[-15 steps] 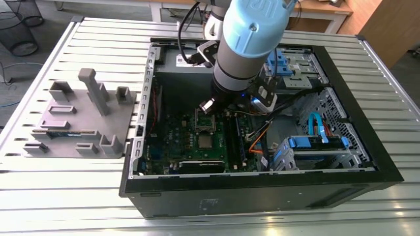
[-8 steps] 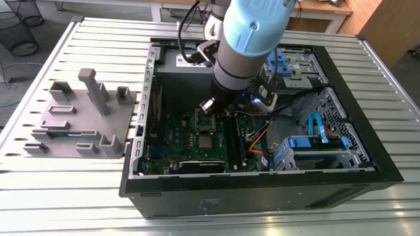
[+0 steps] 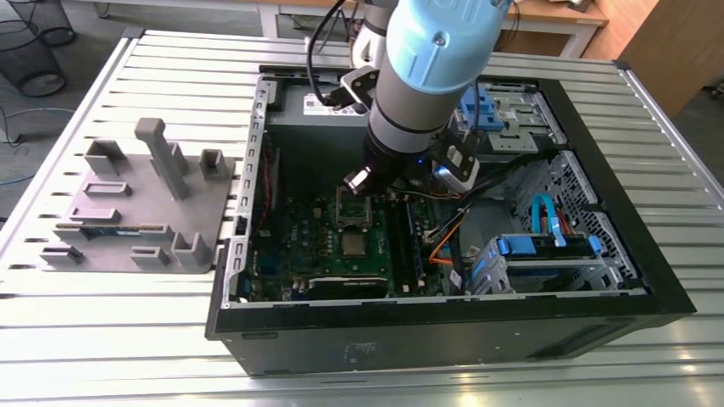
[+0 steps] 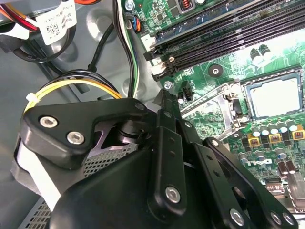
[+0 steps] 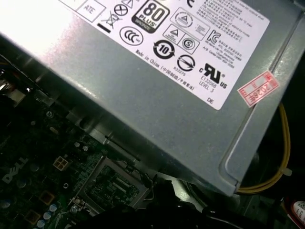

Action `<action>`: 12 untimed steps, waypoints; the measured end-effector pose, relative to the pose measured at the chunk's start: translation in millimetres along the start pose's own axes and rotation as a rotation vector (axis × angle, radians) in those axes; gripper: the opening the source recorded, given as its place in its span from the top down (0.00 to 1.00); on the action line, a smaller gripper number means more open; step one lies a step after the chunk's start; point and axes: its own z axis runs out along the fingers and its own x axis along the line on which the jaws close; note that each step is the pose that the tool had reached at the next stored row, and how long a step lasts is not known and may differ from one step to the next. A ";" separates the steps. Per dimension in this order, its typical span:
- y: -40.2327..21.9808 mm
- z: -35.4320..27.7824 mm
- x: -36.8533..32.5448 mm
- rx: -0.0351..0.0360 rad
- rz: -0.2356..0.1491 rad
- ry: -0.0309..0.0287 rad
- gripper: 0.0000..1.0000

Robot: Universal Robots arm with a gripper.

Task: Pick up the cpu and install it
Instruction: 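Close the cpu cover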

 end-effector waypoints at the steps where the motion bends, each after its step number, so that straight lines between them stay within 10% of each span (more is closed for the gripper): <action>1: 0.0 0.0 0.0 0.0000 0.000 0.0000 0.89; 12: -0.5 -3.3 0.3 0.0112 -0.001 0.0084 0.89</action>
